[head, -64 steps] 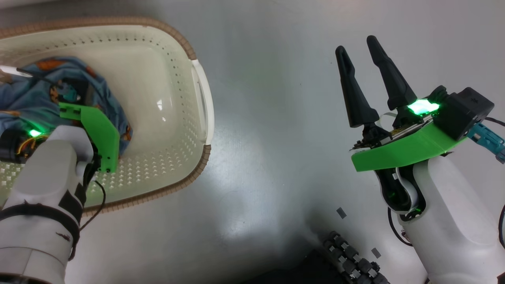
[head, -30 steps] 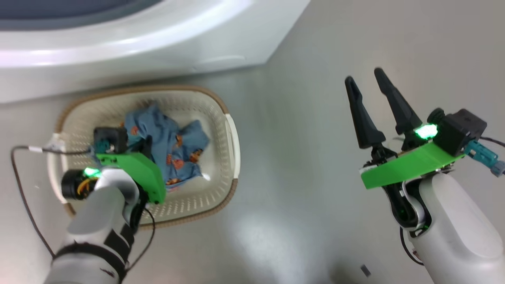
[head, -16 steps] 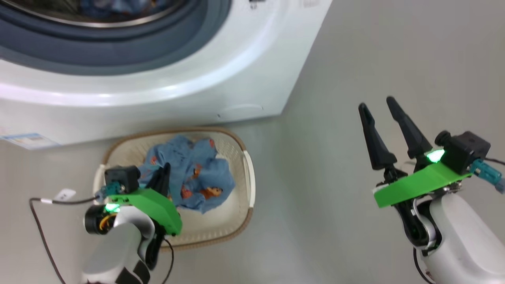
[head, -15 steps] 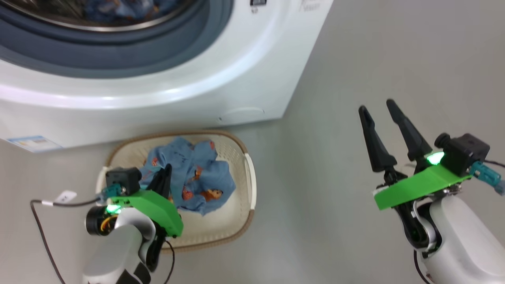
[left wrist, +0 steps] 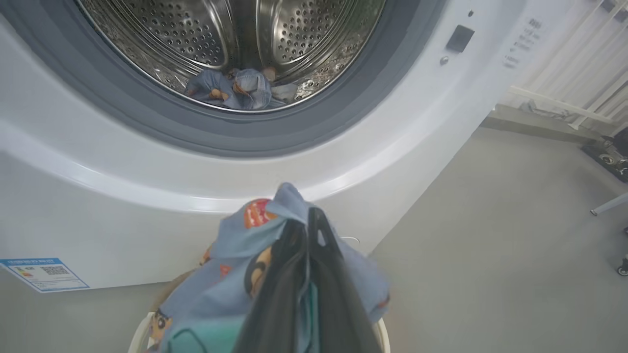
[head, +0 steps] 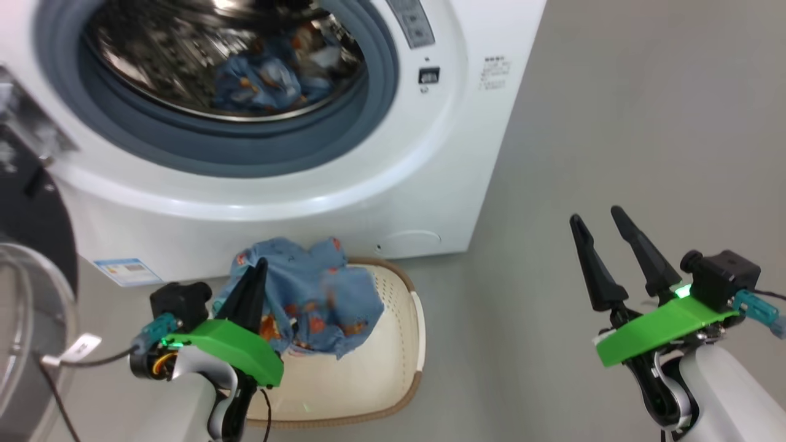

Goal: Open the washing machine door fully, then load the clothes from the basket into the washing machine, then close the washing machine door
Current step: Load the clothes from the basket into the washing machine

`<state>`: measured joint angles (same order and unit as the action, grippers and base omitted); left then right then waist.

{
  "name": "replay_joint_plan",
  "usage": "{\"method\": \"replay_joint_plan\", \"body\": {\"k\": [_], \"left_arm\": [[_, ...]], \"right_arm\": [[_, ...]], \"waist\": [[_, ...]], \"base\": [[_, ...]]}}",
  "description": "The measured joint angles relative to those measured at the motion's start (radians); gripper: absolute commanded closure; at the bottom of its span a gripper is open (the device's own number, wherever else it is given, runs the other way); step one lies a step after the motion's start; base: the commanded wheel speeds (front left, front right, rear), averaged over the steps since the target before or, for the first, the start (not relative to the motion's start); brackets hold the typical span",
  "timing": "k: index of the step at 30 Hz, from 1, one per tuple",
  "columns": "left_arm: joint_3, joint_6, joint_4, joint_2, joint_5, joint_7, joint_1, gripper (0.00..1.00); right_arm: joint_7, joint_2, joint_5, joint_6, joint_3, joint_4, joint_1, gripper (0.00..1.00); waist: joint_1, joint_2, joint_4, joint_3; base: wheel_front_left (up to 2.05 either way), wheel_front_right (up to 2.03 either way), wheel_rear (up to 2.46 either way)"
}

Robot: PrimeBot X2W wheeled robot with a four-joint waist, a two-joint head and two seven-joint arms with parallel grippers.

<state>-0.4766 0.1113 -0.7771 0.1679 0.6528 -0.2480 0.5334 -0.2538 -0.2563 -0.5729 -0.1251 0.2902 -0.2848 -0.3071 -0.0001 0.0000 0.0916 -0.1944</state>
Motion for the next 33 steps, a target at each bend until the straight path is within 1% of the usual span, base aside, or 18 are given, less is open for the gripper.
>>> {"method": "replay_joint_plan", "body": {"k": [3, 10, 13, 16, 23, 30, 33], "left_arm": [[0.027, -0.031, 0.096, 0.013, -0.023, 0.0, -0.044, 1.0], [0.076, -0.087, 0.29, 0.046, -0.051, 0.0, -0.157, 1.0], [0.091, -0.095, 0.363, 0.059, -0.059, 0.0, -0.2, 1.0], [0.101, -0.115, 0.425, 0.069, -0.067, 0.0, -0.234, 1.0], [0.107, -0.156, 0.506, 0.082, -0.068, 0.002, -0.293, 1.0], [0.108, -0.174, 0.537, 0.085, -0.067, 0.003, -0.298, 1.0], [0.109, -0.175, 0.545, 0.088, -0.067, 0.003, -0.298, 1.0]], "right_arm": [[0.0, -0.005, 0.0, 0.0, 0.001, -0.003, 0.018, 0.0], [0.0, -0.02, -0.007, 0.0, 0.003, -0.007, 0.047, 0.0], [0.0, -0.024, -0.013, 0.0, 0.004, -0.008, 0.056, 0.0], [0.0, -0.025, -0.018, 0.0, 0.003, -0.008, 0.057, 0.0], [0.0, -0.026, -0.026, 0.0, 0.003, -0.007, 0.076, 0.0], [0.0, -0.026, -0.026, 0.0, 0.008, -0.007, 0.076, 0.0], [0.0, -0.027, -0.026, 0.0, 0.01, -0.008, 0.076, 0.0]], "waist": [[0.0, 0.0, -0.014, 0.032], [0.0, 0.0, -0.042, 0.094], [0.0, 0.0, -0.051, 0.113], [0.0, 0.0, -0.059, 0.128], [0.0001, 0.0, -0.067, 0.139], [0.0002, 0.0, -0.068, 0.133], [0.0002, 0.0, -0.068, 0.126]], "base": [[0.0, 0.0, 0.0], [0.0, 0.0, 0.0], [0.0, 0.0, 0.0], [0.0, 0.0, 0.0], [0.0, 0.0, 0.0], [0.0, 0.0, 0.0], [0.0, 0.0, 0.0]]}}
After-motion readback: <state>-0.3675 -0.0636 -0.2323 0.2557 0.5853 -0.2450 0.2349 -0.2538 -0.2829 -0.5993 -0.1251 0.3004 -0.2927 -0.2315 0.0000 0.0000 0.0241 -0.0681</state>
